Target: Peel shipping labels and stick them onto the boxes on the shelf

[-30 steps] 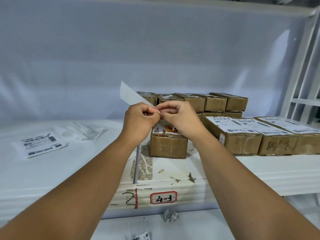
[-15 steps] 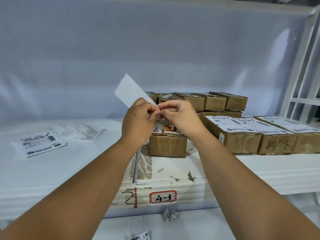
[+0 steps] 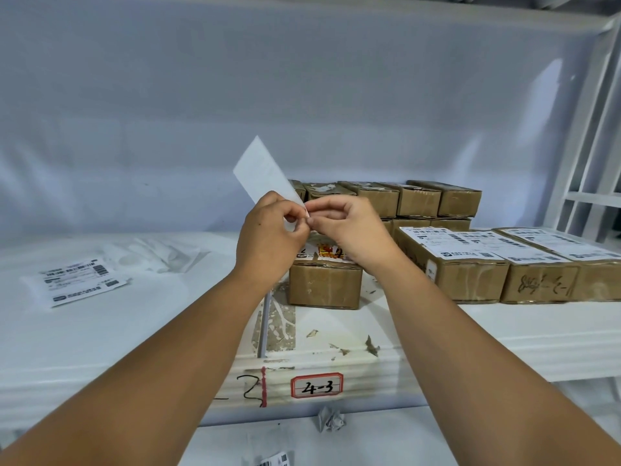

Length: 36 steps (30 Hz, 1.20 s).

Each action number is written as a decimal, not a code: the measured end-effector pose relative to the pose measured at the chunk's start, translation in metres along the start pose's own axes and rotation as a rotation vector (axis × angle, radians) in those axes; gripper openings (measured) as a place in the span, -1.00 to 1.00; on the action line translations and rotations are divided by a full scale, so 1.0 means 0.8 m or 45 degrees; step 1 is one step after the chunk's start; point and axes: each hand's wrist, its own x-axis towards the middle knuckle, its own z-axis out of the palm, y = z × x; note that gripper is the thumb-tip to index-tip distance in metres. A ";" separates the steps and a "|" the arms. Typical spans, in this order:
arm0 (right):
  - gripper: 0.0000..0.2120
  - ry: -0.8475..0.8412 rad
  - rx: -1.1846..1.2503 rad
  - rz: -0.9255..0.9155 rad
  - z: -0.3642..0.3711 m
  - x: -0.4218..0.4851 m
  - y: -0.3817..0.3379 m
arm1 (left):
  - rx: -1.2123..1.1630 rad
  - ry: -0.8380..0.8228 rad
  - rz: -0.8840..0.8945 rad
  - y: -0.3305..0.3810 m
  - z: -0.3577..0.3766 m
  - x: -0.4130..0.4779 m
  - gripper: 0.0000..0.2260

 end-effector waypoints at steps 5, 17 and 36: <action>-0.81 0.014 0.020 -0.006 0.000 0.000 -0.001 | -0.019 -0.003 -0.004 0.000 -0.001 0.000 -0.87; -0.76 0.133 -0.089 -0.043 0.003 -0.002 -0.003 | -0.062 -0.013 0.024 0.001 0.002 0.001 -0.93; -0.67 0.592 0.349 0.328 -0.018 0.003 0.001 | -1.687 0.152 -0.986 0.014 -0.025 0.009 -0.83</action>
